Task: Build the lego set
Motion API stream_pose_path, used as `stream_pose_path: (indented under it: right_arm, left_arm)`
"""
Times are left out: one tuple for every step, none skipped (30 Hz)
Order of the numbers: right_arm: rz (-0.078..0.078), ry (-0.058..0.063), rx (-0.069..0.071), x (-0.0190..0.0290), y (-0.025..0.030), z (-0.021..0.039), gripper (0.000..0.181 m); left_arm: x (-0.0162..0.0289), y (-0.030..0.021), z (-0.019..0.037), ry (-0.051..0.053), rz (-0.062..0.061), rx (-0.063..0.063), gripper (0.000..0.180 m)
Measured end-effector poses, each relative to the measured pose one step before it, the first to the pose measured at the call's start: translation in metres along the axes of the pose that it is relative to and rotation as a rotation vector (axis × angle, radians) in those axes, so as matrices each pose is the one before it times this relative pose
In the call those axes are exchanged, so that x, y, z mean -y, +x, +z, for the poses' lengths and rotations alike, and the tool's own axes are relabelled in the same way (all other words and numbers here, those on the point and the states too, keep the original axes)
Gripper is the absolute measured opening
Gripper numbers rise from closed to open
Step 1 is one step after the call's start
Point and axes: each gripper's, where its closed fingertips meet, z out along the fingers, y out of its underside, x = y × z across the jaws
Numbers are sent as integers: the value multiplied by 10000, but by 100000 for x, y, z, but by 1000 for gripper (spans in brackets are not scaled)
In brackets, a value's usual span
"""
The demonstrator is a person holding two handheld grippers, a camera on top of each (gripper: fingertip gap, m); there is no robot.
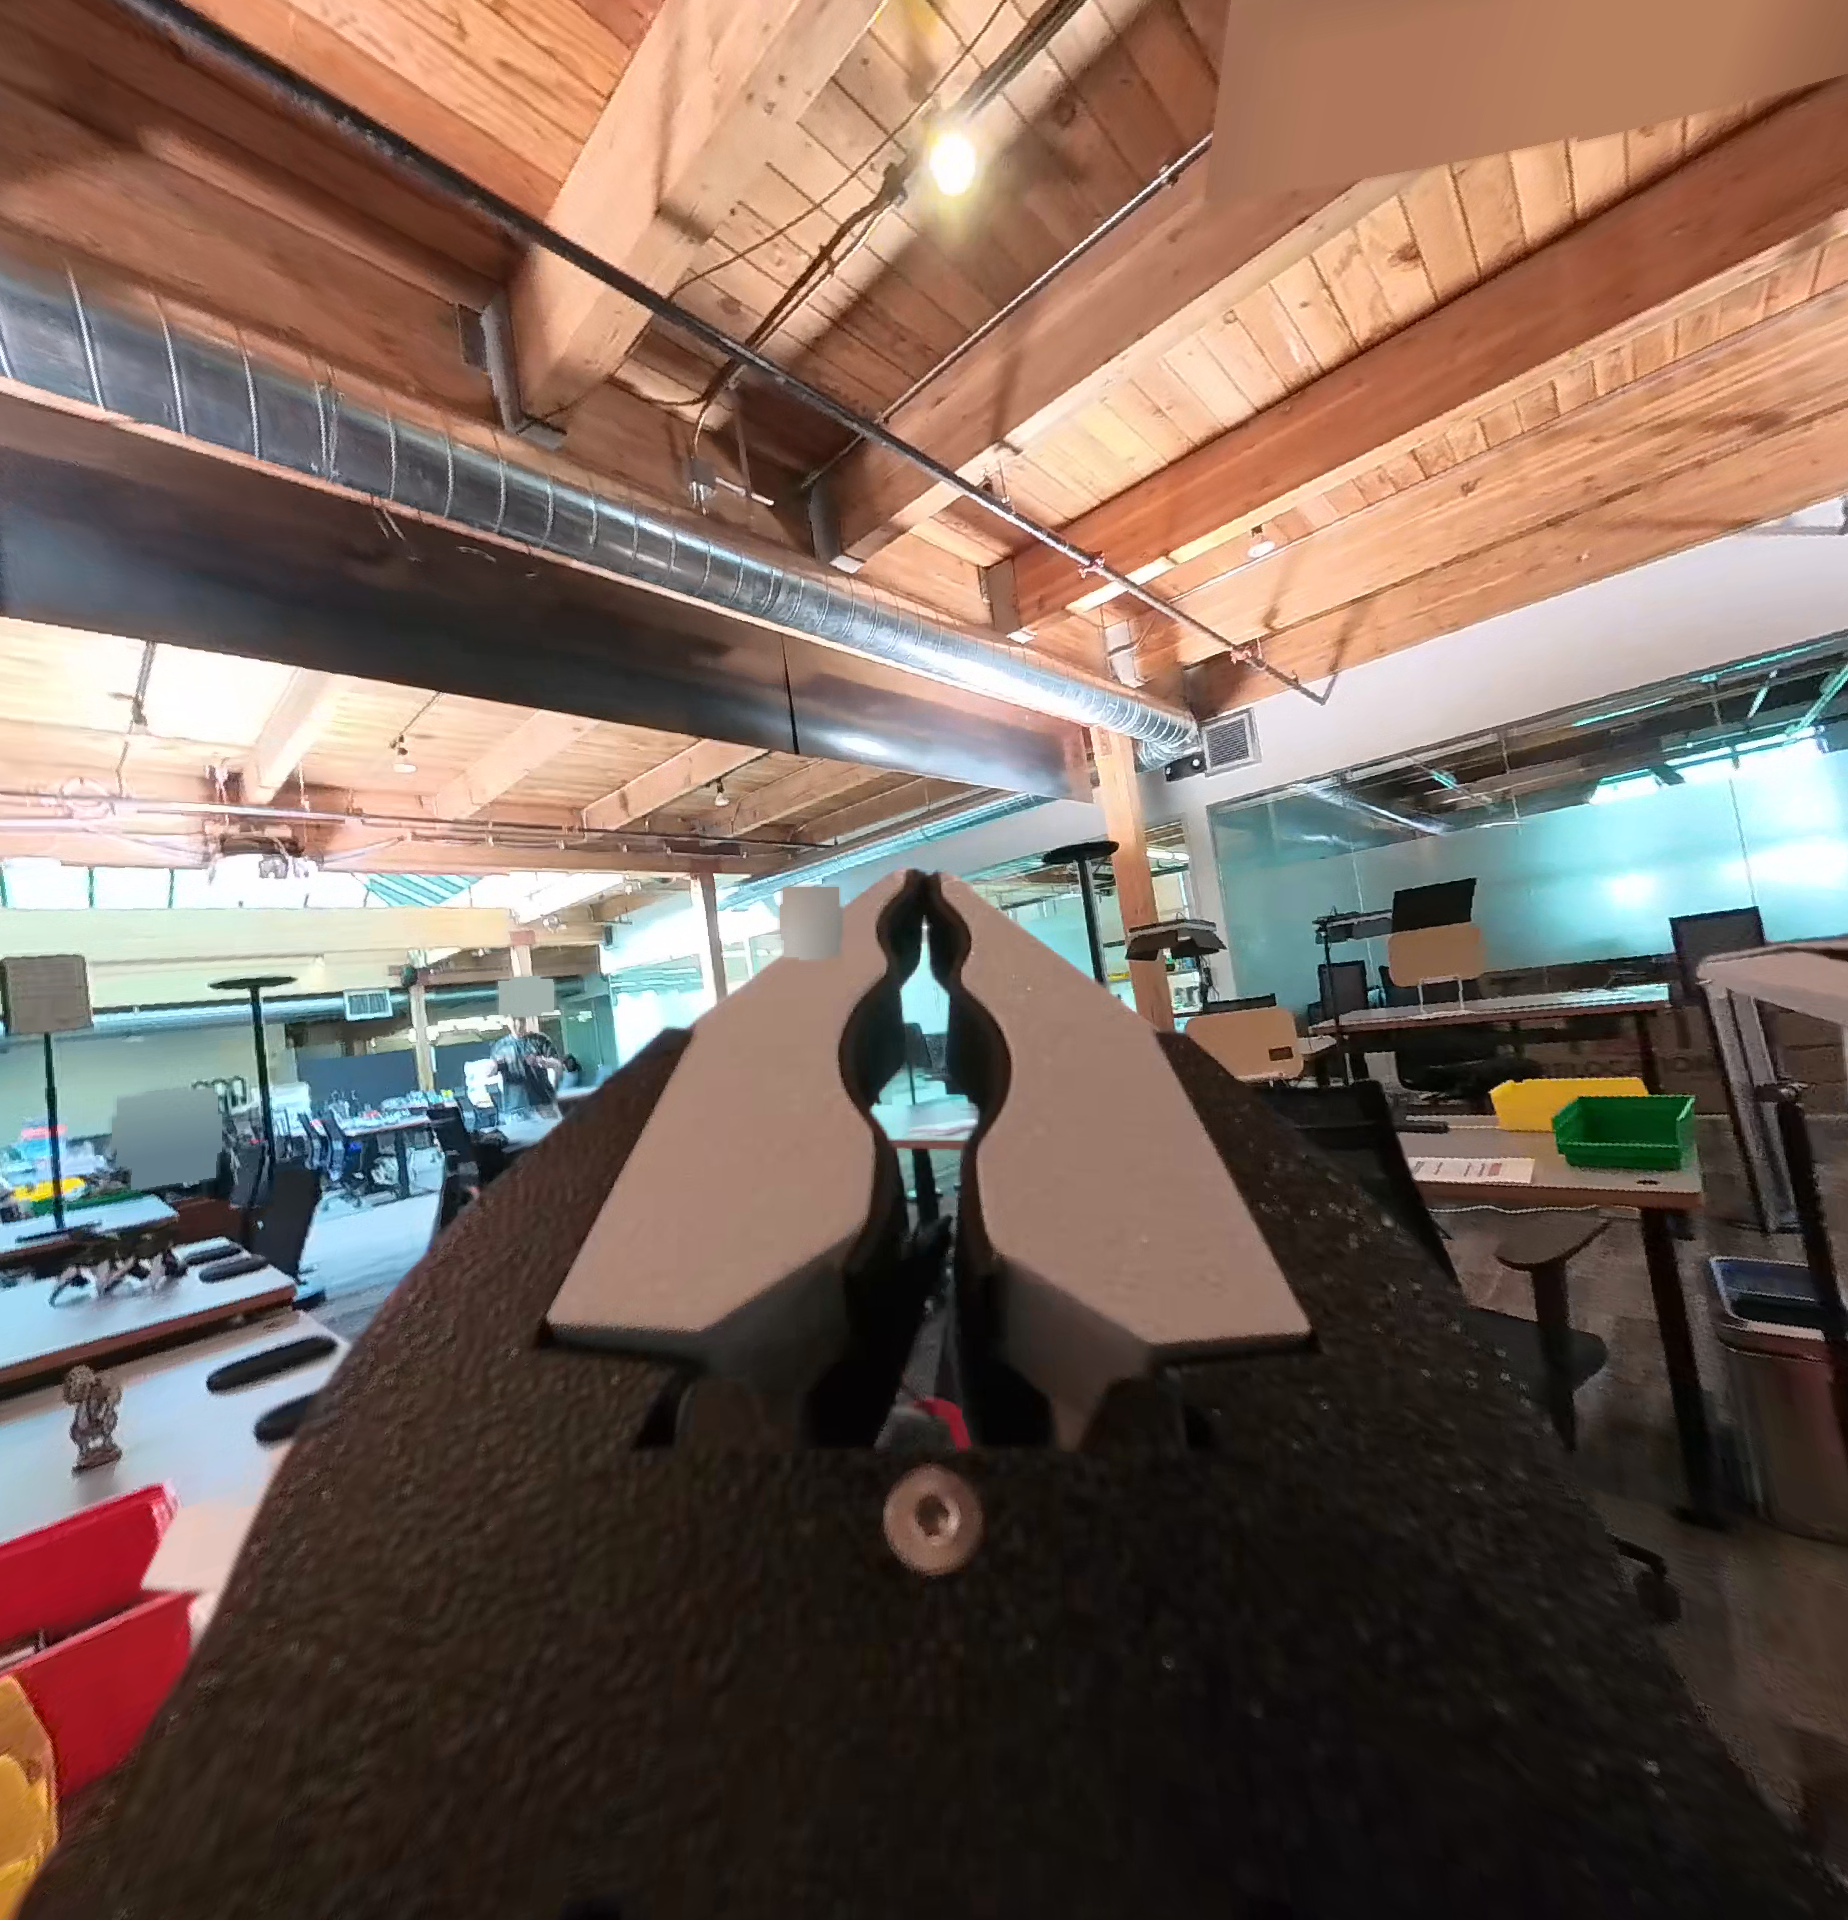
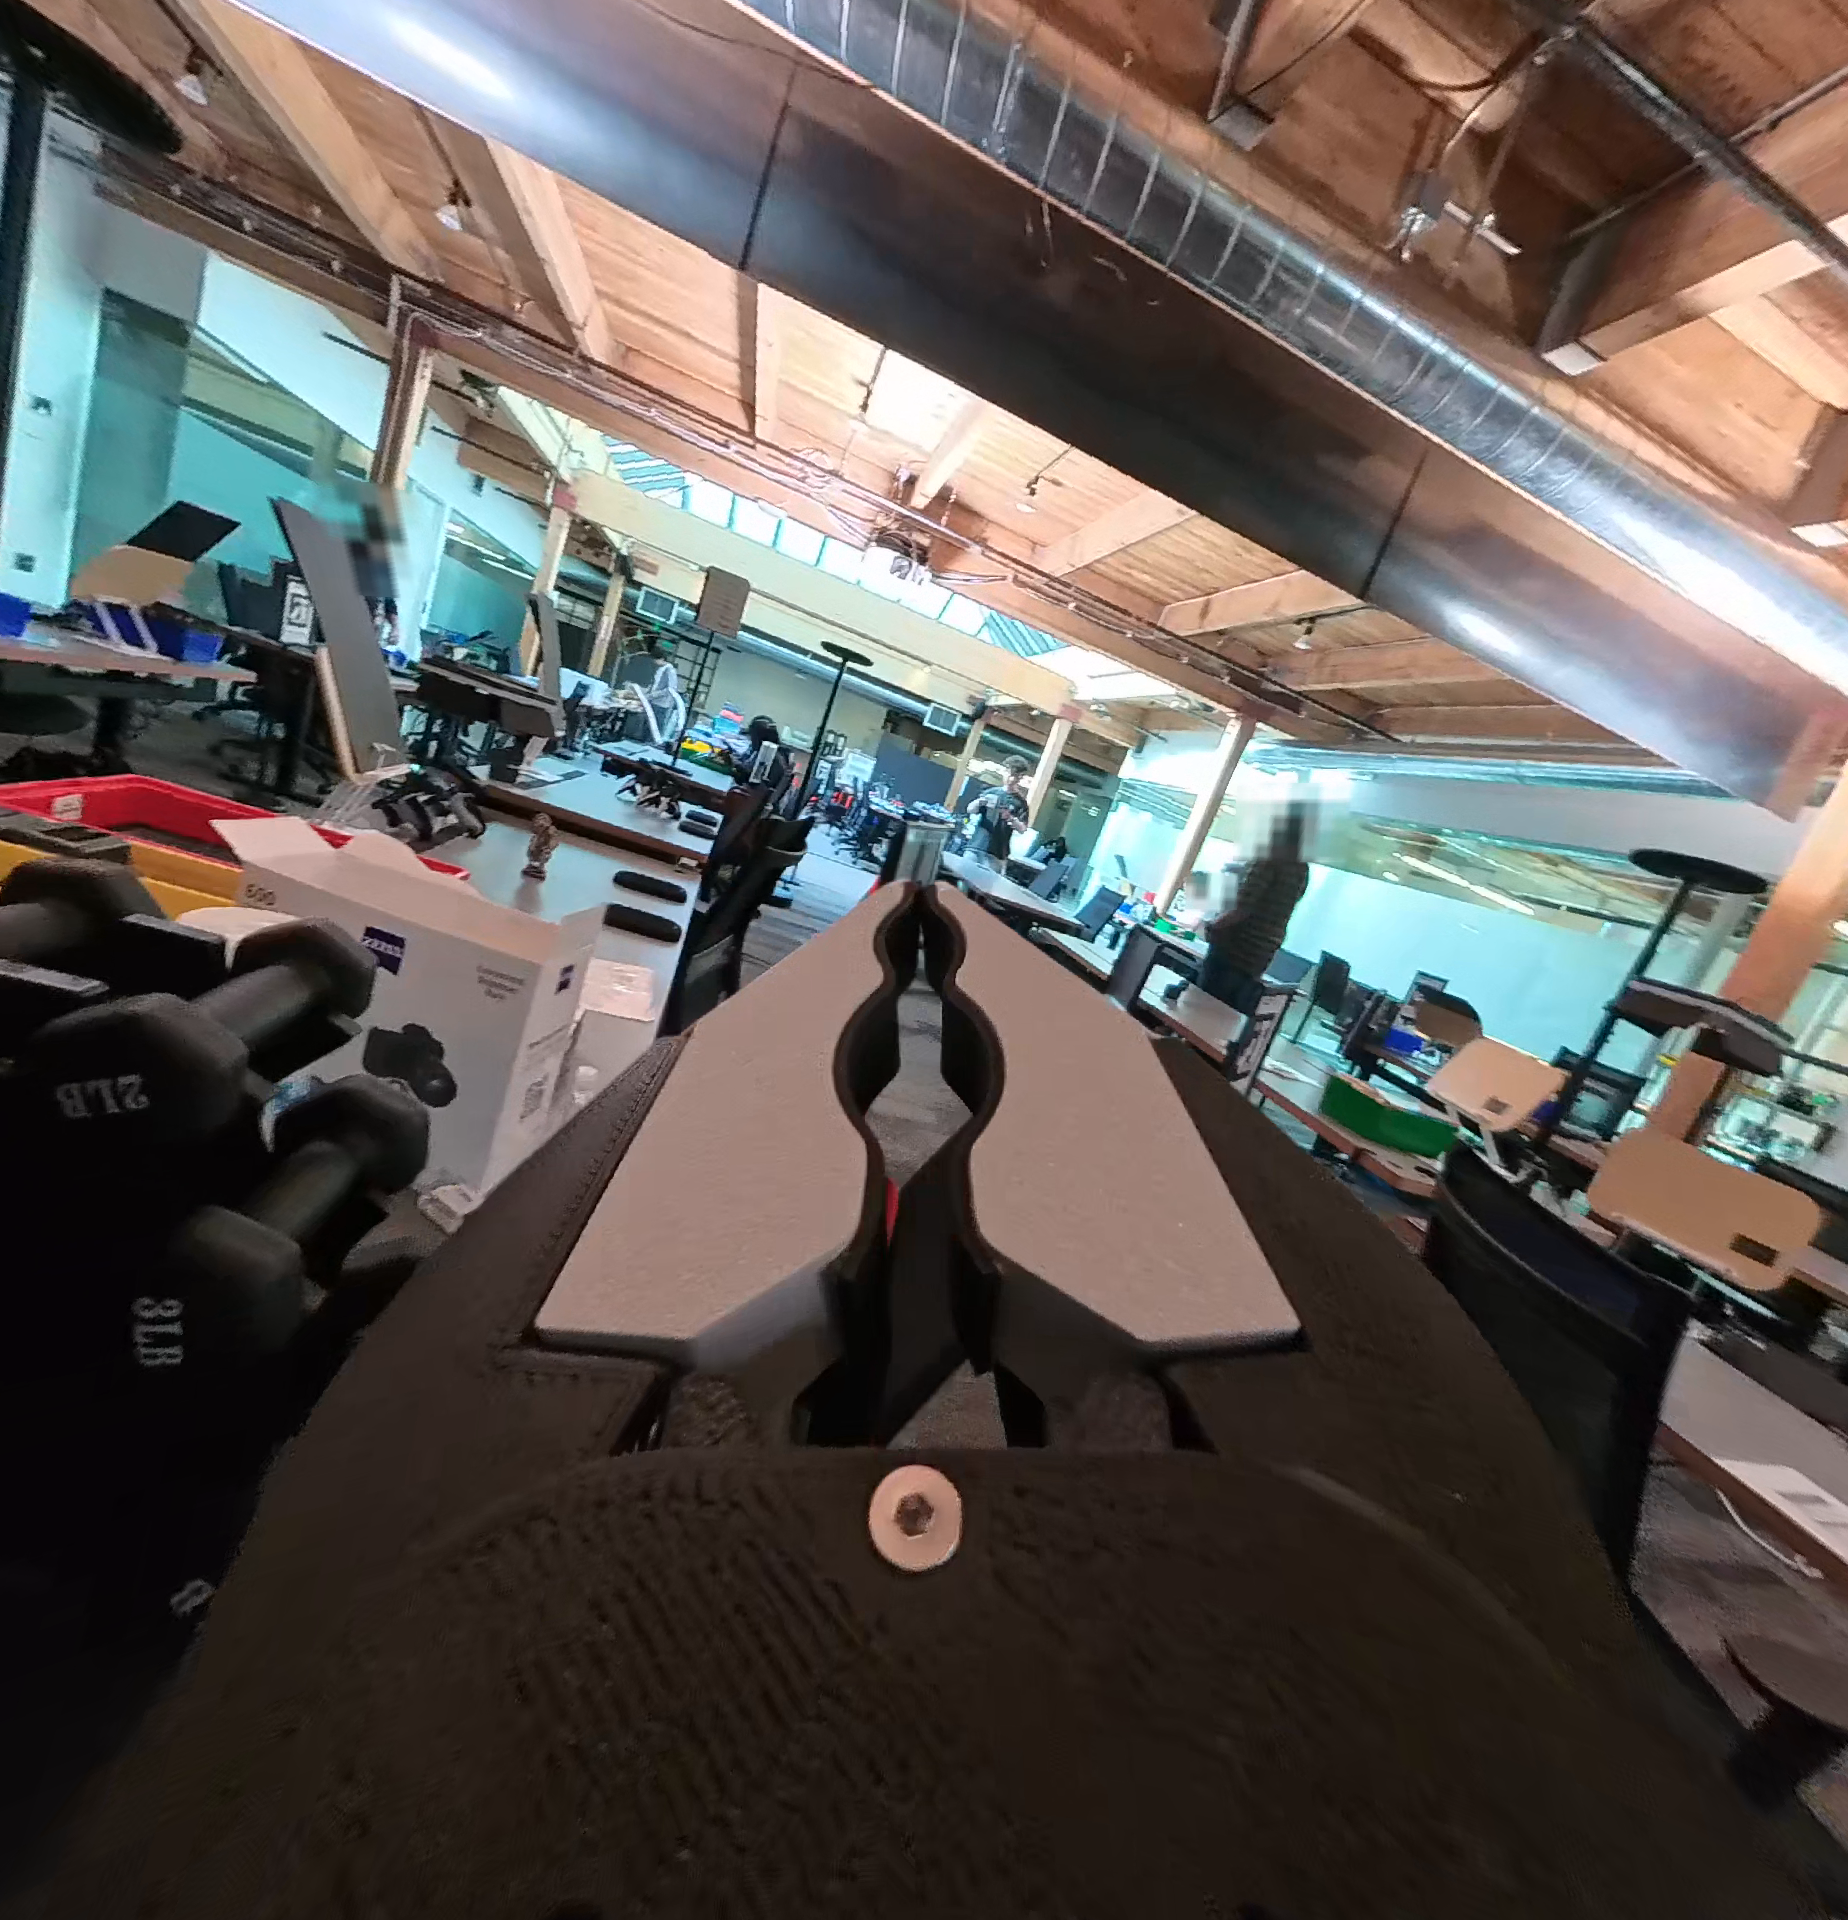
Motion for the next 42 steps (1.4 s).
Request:
stream_pose_path:
  right_arm:
    - [62, 27, -124, -209, 738, -305, 0]
    - [133, 19, -82, -349, 833, -264, 0]
    - [177, 30, -77, -352, 903, -236, 0]
    - [155, 50, -24, -344, 891, -155, 0]
    - [95, 32, 57, -396, 943, -263, 0]
    - [24, 0, 61, -455, 963, -215, 0]
    - [-21, -19, 34, -546, 1106, -179, 1]
    - [-43, -31, 72, -628, 1107, -207, 1]
    - [-29, -38, 103, -690, 1311, -284, 2]
    - [-15, -55, 116, -740, 1436, -386, 2]
    - [-41, -72, 159, -602, 1459, -469, 3]
    - [-123, -72, 258, -877, 1455, -371, 4]
    - [-171, -63, 257, -898, 1528, -401, 5]
    - [-208, -35, 284, -913, 1514, -316, 6]
    - [-185, -105, 380, -941, 1348, -168, 7]
    - [-141, -203, 465, -949, 1142, -48, 9]
    - [-160, -179, 520, -862, 938, 119, 10]
    - [-143, -130, 545, -791, 979, 520, 12]
    - [-87, -47, 560, -622, 513, 506, 14]
    - [-43, 52, 566, -444, 344, 703, 15]
    - [-10, 133, 562, -273, 182, 934, 17]
    - [36, 208, 540, -394, 195, 1204, 18]
    - [111, 245, 537, -240, -5, 1392, 19]
    - [177, 231, 543, -285, -72, 1630, 21]
    - [181, 218, 548, -330, -125, 1786, 22]
    - [188, 175, 547, -306, -181, 2084, 25]
    - [188, 144, 554, -254, -217, 2103, 27]
    - [165, 134, 604, -178, -287, 2206, 29]
    - [156, 114, 648, -122, -290, 2490, 32]
    - [124, 82, 657, -101, -302, 2407, 35]
    - [38, 57, 668, -41, -265, 2444, 38]
    - [-18, 22, 597, -7, -101, 2682, 40]
    - [53, -56, 518, -75, 147, 2485, 43]
    - [176, -129, 603, 6, 115, 2596, 50]
    - [210, -102, 682, 111, 75, 2335, 57]
    - [110, -33, 663, 342, 209, 2389, 60]
    - [-92, -32, 596, 201, 314, 2187, 62]
    - [-230, -91, 462, 32, 616, 2223, 65]
    - [-256, -195, 385, -128, 982, 2497, 70]
    - [-190, -223, 453, -282, 894, 2356, 74]
    - [-100, -180, 516, -196, 909, 2400, 80]
    - [-28, -180, 553, -21, 1084, 2579, 85]
  left_arm:
    - [372, 530, 256, 88, 193, -8, 0]
    - [329, 628, 295, 68, 206, 6, 0]
    - [146, 660, 316, 43, 172, 22, 0]
    - [57, 703, 341, 18, 134, 67, 0]
    - [-59, 709, 370, -12, 92, 118, 0]
    - [-118, 771, 408, -3, 42, 156, 0]
    - [-106, 828, 392, 23, -8, 135, 0]
    - [-152, 1060, 432, 31, -49, 103, 0]
    - [-220, 1204, 460, 40, -43, 106, 0]
    - [-249, 1291, 472, 42, 12, 103, 0]
    - [-330, 1454, 628, 32, 69, 111, 0]
    - [-442, 1483, 609, 28, 93, 155, 0]
    - [-300, 1629, 521, 54, 114, 194, 0]
    - [-143, 1494, 535, 105, 225, 250, 0]
    - [-160, 1211, 433, 107, 314, 386, 0]
    - [-86, 1206, 517, 10, 265, 416, 0]
    - [-70, 1631, 903, 19, 128, 281, 0]
    - [-36, 1470, 604, 5, 20, 68, 0]
    - [-153, 1471, 617, -83, 10, -106, 0]
    - [-254, 1230, 559, -197, 93, -77, 0]
    - [-240, 645, 303, -286, 140, 105, 0]
    - [-42, 211, -10, -217, 160, 229, 0]
    - [119, -30, -240, -133, 198, 248, 0]
    - [18, -262, -335, -176, 252, 289, 0]
    - [-267, -626, -266, -289, 295, 339, 0]
    - [-445, -735, -257, -363, 223, 369, 0]
    - [-636, -881, -174, -378, 116, 367, 0]
    - [-611, -836, -139, -335, 27, 356, 0]
    - [-604, -802, -45, -288, -53, 314, 4]
    - [-615, -687, 32, -275, -62, 244, 8]
    - [-666, -808, -14, -199, -23, 209, 13]
    - [-411, -706, 88, -77, 34, 229, 16]
    - [-253, -832, 157, 7, -4, 310, 18]
    - [-235, -698, 275, -34, -121, 220, 18]
    - [-318, -372, 363, -129, -158, 61, 22]
    - [-471, -242, 358, -208, -116, 22, 28]
    - [-480, -177, 300, -224, -19, 23, 34]
    - [-408, -166, 240, -191, 81, 52, 39]
    - [-423, -87, 145, -189, 95, 104, 43]
    - [-402, 25, 40, -192, 68, 87, 45]
    - [-342, 221, -41, -145, 49, 14, 46]
    - [-302, 273, -114, -100, 62, 27, 46]
